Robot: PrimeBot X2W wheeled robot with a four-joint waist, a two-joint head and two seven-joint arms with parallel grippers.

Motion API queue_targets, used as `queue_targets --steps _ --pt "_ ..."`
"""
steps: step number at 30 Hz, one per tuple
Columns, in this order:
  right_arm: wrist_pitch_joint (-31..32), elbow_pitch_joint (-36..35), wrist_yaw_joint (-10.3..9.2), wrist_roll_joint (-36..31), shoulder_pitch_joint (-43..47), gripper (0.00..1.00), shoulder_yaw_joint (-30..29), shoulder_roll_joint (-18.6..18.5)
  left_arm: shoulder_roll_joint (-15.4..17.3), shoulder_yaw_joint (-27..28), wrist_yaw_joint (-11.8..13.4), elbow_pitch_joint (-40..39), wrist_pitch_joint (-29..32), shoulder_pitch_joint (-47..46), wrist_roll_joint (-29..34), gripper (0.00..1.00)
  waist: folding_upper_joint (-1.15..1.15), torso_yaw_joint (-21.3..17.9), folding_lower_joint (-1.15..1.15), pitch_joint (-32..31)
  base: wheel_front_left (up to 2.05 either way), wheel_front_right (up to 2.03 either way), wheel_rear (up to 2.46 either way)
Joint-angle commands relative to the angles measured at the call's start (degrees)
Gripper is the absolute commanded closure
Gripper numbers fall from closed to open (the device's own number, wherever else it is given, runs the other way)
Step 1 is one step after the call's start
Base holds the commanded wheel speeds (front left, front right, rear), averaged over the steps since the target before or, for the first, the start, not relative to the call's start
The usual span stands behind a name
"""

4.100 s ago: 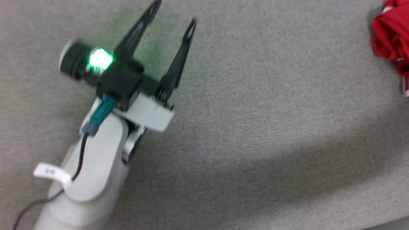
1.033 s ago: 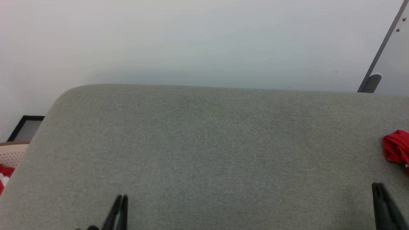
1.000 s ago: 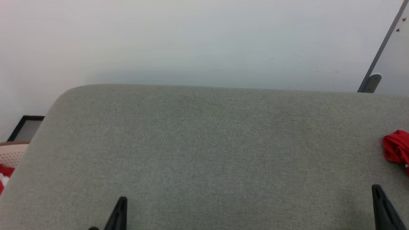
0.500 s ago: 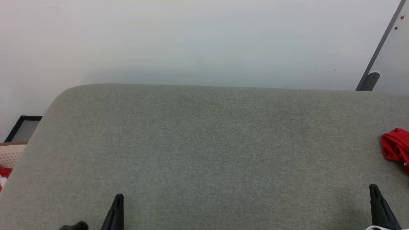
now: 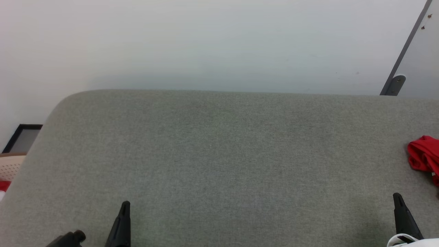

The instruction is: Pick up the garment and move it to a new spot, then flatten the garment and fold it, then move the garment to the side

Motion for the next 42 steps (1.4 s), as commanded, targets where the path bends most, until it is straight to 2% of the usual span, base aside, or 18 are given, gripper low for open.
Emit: queue_targets --steps 1,20,42 --pt "0.33 -0.48 -0.02 1.71 -1.46 1.00 -0.39 -0.12 0.31 0.30 -0.04 -0.49 0.29 -1.45 -1.92 1.00 0.00 -0.03 0.00 0.03 0.00 0.00 0.00" --pt "3.88 1.04 -0.03 13.75 -4.05 1.00 -0.82 1.52 -0.02 1.10 -0.07 1.24 3.77 -4.36 -16.40 1.00 0.00 -0.63 0.00 0.44 0.00 0.00 0.00" --pt "7.24 2.53 -0.04 25.24 -6.37 1.00 -1.25 3.07 -0.54 2.13 -0.10 3.03 7.33 -7.22 -29.90 1.00 0.00 -1.33 0.00 0.92 0.00 0.00 0.00"
